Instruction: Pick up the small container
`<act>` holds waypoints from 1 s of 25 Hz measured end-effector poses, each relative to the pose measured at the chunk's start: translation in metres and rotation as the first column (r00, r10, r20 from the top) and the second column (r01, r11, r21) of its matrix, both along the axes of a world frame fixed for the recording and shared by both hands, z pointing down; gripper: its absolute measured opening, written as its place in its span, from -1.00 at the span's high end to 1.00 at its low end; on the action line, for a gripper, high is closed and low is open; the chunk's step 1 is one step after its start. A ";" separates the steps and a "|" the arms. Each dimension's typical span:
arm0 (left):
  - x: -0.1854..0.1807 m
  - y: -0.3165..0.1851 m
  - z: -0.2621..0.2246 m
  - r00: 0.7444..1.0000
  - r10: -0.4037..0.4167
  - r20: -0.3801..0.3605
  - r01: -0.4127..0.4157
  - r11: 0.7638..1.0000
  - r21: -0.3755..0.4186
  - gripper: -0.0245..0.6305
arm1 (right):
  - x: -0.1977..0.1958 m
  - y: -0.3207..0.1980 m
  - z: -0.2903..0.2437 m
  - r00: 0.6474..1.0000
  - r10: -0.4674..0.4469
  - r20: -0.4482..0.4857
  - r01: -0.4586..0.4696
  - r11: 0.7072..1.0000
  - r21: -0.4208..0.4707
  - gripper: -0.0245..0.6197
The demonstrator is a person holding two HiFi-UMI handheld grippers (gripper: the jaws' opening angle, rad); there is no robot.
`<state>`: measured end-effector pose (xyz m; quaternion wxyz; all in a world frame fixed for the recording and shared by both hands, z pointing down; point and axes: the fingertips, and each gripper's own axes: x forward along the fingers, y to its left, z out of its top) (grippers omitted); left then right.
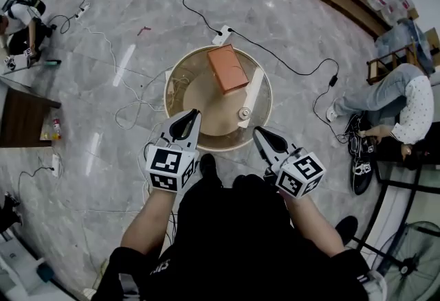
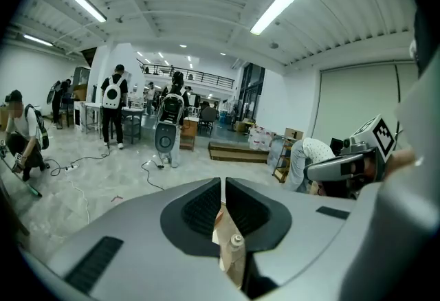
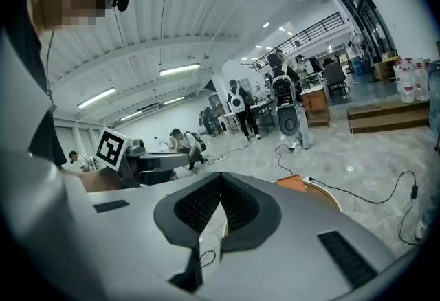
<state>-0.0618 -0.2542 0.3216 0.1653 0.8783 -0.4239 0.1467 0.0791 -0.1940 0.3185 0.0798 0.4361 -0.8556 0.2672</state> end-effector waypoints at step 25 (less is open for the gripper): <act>0.157 -0.003 0.098 0.987 -0.145 0.066 0.152 0.982 -0.111 0.82 | 0.164 -0.029 0.114 0.986 -0.166 0.032 0.169 0.978 -0.124 0.88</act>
